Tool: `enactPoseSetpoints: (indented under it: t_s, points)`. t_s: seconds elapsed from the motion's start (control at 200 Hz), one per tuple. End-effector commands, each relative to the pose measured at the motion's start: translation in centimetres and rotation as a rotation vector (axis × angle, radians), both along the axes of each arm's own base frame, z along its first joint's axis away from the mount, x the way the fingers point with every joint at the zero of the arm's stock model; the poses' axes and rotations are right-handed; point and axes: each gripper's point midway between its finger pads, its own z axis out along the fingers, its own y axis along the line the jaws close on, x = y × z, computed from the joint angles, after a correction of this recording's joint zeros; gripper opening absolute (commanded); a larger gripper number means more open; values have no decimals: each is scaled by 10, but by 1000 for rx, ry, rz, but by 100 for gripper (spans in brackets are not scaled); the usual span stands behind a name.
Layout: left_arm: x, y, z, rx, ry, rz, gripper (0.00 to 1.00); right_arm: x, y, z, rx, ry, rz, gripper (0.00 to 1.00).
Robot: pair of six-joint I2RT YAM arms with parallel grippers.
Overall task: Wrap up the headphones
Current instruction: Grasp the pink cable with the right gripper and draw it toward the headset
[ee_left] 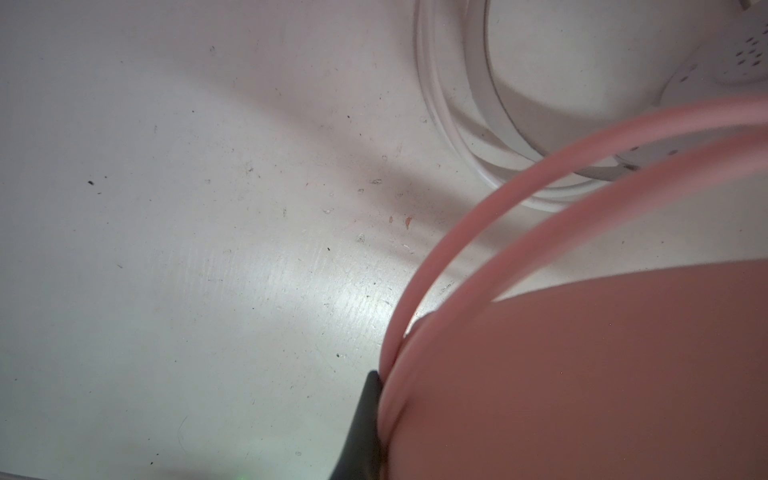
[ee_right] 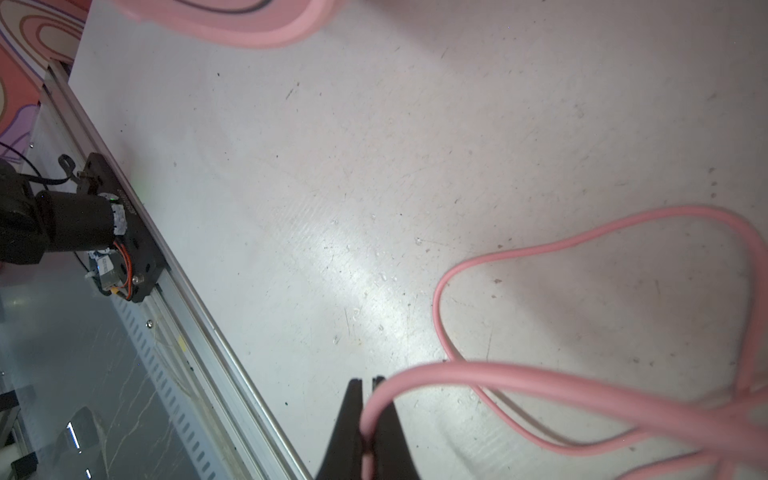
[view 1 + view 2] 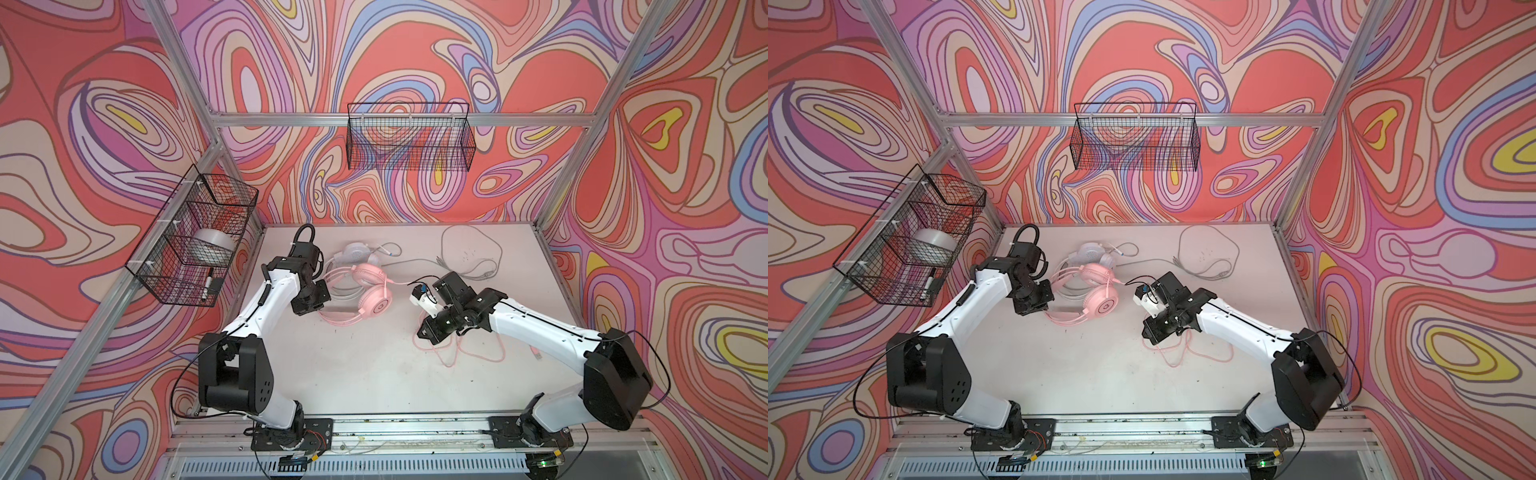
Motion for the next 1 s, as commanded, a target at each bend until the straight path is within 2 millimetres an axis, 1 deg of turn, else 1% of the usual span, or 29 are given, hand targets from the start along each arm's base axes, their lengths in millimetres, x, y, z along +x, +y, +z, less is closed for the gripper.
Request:
enactPoseSetpoints:
  t_s: [0.0, 0.145, 0.255, 0.386, 0.496, 0.576, 0.646, 0.706, 0.862, 0.992]
  points:
    - [-1, 7, 7, 24, -16, 35, 0, -16, -16, 16, -61, -31, 84, 0]
    - [-6, 21, 7, 100, 5, 62, 0, -14, -33, 30, -136, -95, 85, 0]
    - [-9, 31, 8, 156, 21, 71, 0, -14, -40, 41, -161, -125, 85, 0]
    - [-10, 38, 7, 197, 27, 79, 0, -11, -51, 48, -205, -173, 77, 0]
    - [-11, 41, 5, 218, 32, 85, 0, -1, -65, 57, -257, -268, 51, 0]
    - [-13, 40, 0, 213, 43, 87, 0, 5, -69, 70, -243, -374, 50, 0]
    - [-14, 38, -5, 200, 50, 84, 0, 2, -64, 83, -190, -437, 94, 0]
    - [-14, 36, -7, 187, 54, 82, 0, -3, -59, 89, -162, -447, 151, 0]
    - [-13, 33, -7, 174, 50, 84, 0, -19, -44, 84, -129, -378, 321, 0]
    - [-13, 34, -4, 177, 47, 87, 0, -23, -29, 86, -81, -355, 399, 0]
